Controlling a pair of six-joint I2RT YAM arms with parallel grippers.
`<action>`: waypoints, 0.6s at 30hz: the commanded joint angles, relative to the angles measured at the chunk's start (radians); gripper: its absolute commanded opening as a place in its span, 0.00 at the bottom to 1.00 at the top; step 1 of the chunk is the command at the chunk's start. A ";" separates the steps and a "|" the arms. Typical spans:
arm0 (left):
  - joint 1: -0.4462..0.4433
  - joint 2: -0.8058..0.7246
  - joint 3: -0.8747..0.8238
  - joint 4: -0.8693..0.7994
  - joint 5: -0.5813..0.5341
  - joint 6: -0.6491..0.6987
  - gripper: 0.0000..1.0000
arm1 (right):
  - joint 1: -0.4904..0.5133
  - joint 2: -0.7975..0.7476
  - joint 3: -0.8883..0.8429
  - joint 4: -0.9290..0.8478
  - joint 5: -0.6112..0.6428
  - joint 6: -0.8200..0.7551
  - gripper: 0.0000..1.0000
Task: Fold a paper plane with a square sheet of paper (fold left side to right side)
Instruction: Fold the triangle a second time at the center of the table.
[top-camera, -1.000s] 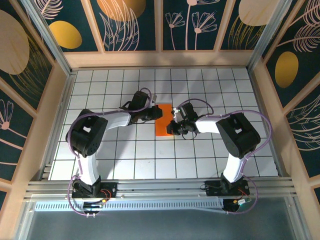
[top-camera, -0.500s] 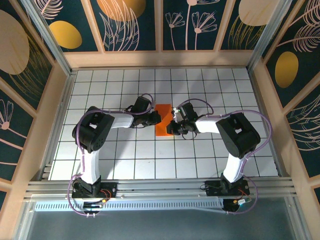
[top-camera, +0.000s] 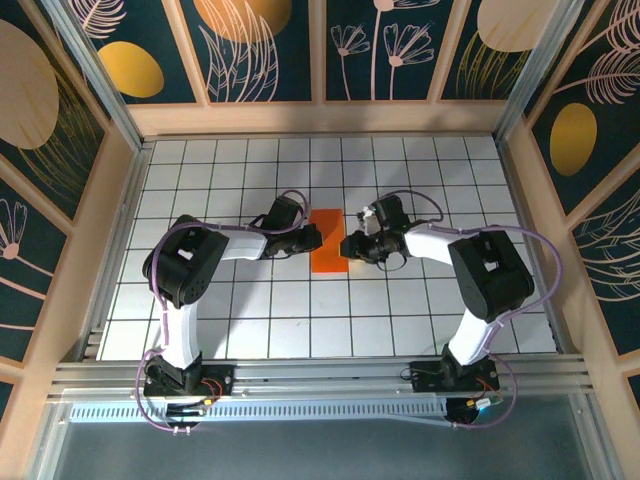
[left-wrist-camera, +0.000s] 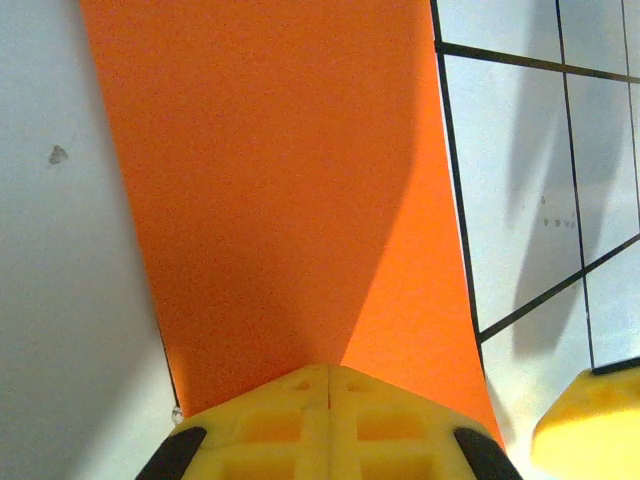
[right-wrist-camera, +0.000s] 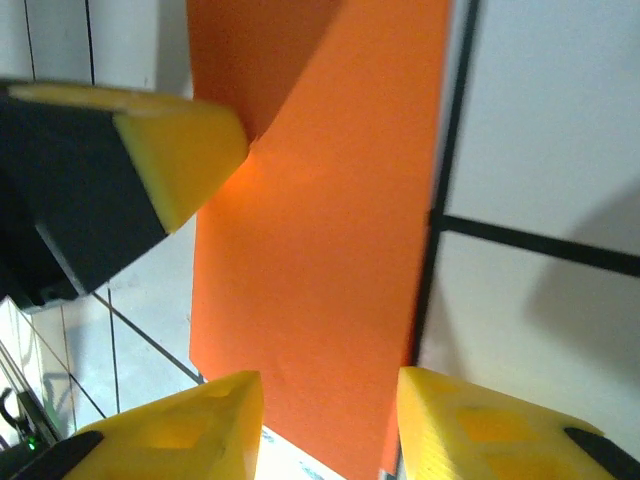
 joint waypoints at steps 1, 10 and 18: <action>-0.005 -0.001 -0.031 -0.047 -0.021 -0.014 0.00 | -0.015 -0.023 -0.024 -0.057 -0.020 -0.016 0.44; -0.008 0.004 -0.032 -0.038 -0.014 -0.018 0.00 | 0.002 0.025 -0.037 -0.014 -0.080 0.021 0.45; -0.008 0.004 -0.031 -0.035 -0.013 -0.021 0.00 | 0.021 0.066 -0.031 0.020 -0.118 0.048 0.38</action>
